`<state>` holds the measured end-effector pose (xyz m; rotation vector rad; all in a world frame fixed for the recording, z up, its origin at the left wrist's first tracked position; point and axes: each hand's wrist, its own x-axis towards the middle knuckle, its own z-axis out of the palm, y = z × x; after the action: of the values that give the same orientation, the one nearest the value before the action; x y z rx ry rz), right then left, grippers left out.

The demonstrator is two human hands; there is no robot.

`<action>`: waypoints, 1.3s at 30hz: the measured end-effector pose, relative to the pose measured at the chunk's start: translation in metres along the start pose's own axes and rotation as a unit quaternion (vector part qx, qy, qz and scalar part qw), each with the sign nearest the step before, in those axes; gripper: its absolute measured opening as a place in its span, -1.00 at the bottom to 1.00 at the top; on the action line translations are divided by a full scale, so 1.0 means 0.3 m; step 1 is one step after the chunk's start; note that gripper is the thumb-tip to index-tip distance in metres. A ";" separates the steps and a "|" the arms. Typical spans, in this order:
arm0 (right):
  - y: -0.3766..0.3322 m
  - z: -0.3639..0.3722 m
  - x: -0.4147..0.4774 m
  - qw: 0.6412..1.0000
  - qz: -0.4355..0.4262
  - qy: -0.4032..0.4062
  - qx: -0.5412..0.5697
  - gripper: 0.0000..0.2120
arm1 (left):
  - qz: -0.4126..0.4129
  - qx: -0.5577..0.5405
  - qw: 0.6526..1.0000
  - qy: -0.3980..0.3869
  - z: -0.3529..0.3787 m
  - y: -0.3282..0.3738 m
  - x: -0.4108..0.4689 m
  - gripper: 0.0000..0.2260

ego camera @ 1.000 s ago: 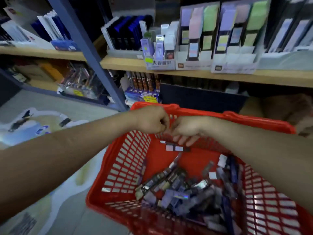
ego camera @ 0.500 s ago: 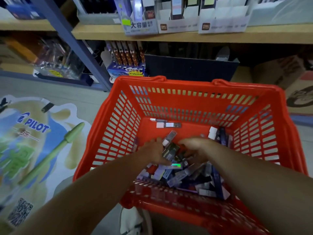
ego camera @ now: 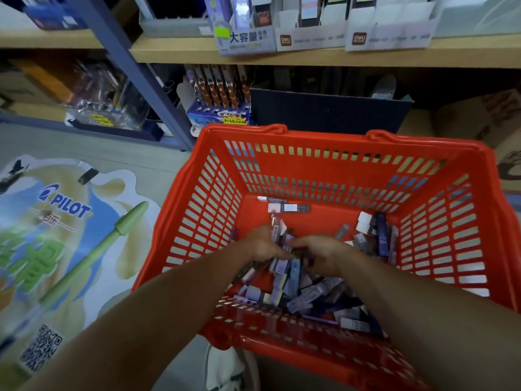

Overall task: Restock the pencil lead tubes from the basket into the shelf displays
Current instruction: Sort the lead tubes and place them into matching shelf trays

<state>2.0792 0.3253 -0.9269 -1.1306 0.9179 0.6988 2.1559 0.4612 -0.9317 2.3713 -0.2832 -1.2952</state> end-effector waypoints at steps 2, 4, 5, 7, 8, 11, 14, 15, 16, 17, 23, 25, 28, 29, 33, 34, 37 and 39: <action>-0.003 -0.006 0.002 0.998 -0.013 0.010 -0.053 -0.85 | 0.020 -0.010 1.000 0.012 0.000 0.017 0.003 -0.65; 0.005 -0.021 0.018 0.993 -0.029 0.041 -0.111 -0.73 | 0.026 -0.009 1.000 0.013 -0.004 0.032 0.003 -0.78; 0.005 -0.029 0.021 0.989 -0.040 0.052 -0.129 -0.73 | 0.027 -0.014 0.999 0.016 -0.011 0.038 -0.002 -0.79; 0.000 -0.047 0.028 0.986 -0.054 0.062 -0.145 -0.75 | 0.021 -0.032 0.999 0.025 -0.033 0.034 0.003 -0.75; -0.005 -0.057 0.032 0.986 -0.058 0.058 -0.145 -0.76 | 0.020 -0.048 0.998 0.026 -0.045 0.032 0.005 -0.72; -0.041 -0.080 0.018 0.992 -0.071 0.032 -0.102 -0.89 | 0.037 -0.079 0.996 0.037 -0.087 0.025 -0.003 -0.63; -0.075 -0.109 0.012 0.994 -0.095 0.032 -0.046 -0.94 | 0.073 -0.093 0.992 0.052 -0.129 0.019 -0.005 -0.79; -0.083 -0.117 0.013 0.994 -0.097 0.037 -0.013 -0.94 | 0.078 -0.102 0.990 0.061 -0.143 0.025 -0.011 -0.81; -0.091 -0.122 0.016 0.994 -0.092 0.037 0.034 -0.94 | 0.079 -0.116 0.988 0.070 -0.157 0.033 -0.014 -0.78; -0.096 -0.124 0.020 0.993 -0.077 0.029 0.086 -0.92 | 0.080 -0.131 0.985 0.079 -0.170 0.037 -0.012 -0.73; -0.120 -0.108 0.006 0.966 -0.046 0.006 0.254 -0.74 | 0.078 -0.262 0.961 0.041 -0.191 0.084 -0.031 -0.68; -0.128 -0.084 -0.001 0.960 -0.044 0.011 0.276 -0.76 | 0.065 -0.327 0.943 0.001 -0.181 0.112 -0.054 -0.70; -0.138 -0.069 -0.002 0.960 -0.056 0.014 0.275 -0.77 | 0.044 -0.365 0.930 -0.008 -0.168 0.133 -0.063 -0.75; -0.141 -0.070 -0.002 0.961 -0.063 0.012 0.270 -0.77 | 0.043 -0.369 0.929 -0.004 -0.167 0.139 -0.070 -0.79; -0.146 -0.066 -0.008 0.964 -0.075 -0.009 0.255 -0.79 | 0.065 -0.273 0.960 0.019 -0.178 0.150 -0.086 -0.87; -0.147 -0.064 -0.009 0.964 -0.078 -0.014 0.253 -0.80 | 0.074 -0.216 0.973 0.028 -0.186 0.151 -0.086 -0.85; -0.157 -0.065 -0.036 0.965 -0.096 -0.034 0.240 -0.88 | 0.082 -0.085 0.992 0.043 -0.225 0.163 -0.102 -0.76; -0.166 -0.076 -0.059 0.959 -0.120 -0.055 0.250 -0.97 | 0.080 -0.027 0.995 0.054 -0.263 0.167 -0.118 -0.69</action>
<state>2.1074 0.2887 -0.8925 -0.7250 0.7862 0.2997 2.2040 0.4505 -0.8447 2.3117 -0.3907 -1.0840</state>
